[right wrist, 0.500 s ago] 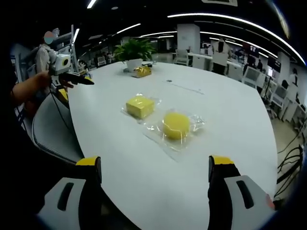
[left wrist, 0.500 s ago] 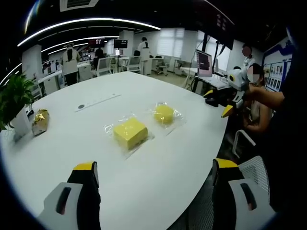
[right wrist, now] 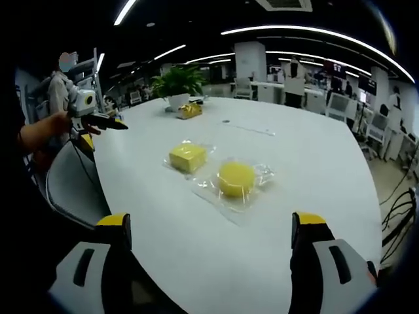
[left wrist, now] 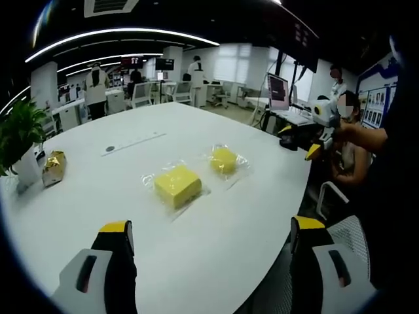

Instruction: Compare the silicone blocks by pressing each to a similar depth, holding the contact briefly, and releasing to observe deformation and rebound differences across the visible hardness samples.

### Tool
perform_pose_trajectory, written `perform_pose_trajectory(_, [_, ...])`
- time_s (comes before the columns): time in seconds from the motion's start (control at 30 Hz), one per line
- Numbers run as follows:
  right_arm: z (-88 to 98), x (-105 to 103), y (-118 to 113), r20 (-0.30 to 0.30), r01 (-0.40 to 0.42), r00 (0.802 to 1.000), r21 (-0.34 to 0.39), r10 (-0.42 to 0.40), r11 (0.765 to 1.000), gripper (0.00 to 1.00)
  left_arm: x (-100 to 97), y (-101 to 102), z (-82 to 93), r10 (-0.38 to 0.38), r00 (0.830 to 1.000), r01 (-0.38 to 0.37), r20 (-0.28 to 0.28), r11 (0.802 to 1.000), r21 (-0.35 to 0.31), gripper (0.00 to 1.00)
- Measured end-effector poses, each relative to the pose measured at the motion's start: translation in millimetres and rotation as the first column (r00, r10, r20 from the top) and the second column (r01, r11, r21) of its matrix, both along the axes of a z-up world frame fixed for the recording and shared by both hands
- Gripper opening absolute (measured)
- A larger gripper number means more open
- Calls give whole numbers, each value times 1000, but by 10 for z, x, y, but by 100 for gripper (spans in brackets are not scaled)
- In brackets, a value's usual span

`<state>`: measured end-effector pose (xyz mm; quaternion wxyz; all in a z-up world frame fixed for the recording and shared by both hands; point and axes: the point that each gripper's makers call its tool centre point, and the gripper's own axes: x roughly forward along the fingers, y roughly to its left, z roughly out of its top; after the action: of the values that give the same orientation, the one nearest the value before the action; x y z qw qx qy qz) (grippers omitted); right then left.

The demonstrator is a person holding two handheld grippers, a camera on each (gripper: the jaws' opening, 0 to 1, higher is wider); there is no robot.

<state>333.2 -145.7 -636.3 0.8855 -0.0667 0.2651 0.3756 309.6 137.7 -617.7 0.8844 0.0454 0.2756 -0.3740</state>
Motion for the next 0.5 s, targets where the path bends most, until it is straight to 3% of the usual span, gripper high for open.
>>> perform_pose_trajectory(0.17, [-79,31,-92,-29,13,999,-53,-15,999,90,-40,-11,-80,-26,1000,26,-5,999,27,99])
perform_pose_trajectory(0.5, [-51,0,-85,-23,-25,999,-62,23,998,90,-129,-21,-129,-43,999,43,-32,999,25,99])
